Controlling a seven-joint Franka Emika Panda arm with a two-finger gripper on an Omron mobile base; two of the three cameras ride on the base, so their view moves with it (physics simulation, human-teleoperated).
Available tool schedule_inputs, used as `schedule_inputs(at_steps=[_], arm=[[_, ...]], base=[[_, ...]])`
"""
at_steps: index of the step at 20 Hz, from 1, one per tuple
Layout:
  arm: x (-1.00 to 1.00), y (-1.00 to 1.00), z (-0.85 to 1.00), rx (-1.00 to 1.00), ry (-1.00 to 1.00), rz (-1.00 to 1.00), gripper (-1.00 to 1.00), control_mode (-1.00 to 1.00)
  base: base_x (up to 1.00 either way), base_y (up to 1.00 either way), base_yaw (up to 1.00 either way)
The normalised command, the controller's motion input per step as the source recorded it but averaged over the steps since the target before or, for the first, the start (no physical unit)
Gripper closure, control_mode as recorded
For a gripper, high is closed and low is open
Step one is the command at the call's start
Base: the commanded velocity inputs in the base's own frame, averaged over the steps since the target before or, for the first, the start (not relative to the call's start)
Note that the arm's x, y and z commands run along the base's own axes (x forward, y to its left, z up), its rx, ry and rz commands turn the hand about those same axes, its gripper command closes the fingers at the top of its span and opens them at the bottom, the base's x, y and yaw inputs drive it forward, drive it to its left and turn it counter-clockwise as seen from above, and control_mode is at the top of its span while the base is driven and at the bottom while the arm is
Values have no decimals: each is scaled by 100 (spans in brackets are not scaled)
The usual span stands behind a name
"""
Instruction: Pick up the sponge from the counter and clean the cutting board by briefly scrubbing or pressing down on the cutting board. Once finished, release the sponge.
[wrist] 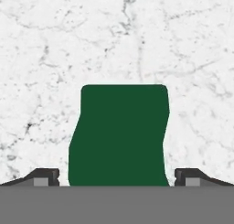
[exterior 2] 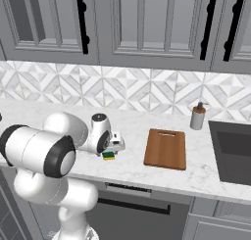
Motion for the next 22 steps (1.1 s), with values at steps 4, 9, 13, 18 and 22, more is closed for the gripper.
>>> schedule_inputs(at_steps=[4,9,13,18,22], arm=[[9,0,-23,0,0,0,100,-100],[0,0,-39,0,0,0,100,-100],[0,0,-18,0,0,0,100,-100],[0,-24,17,0,-2,0,100,-100],[2,-81,42,9,-1,0,100,-100]], base=[[0,0,0],[0,0,0],[0,0,0],[0,0,0],[0,0,0]])
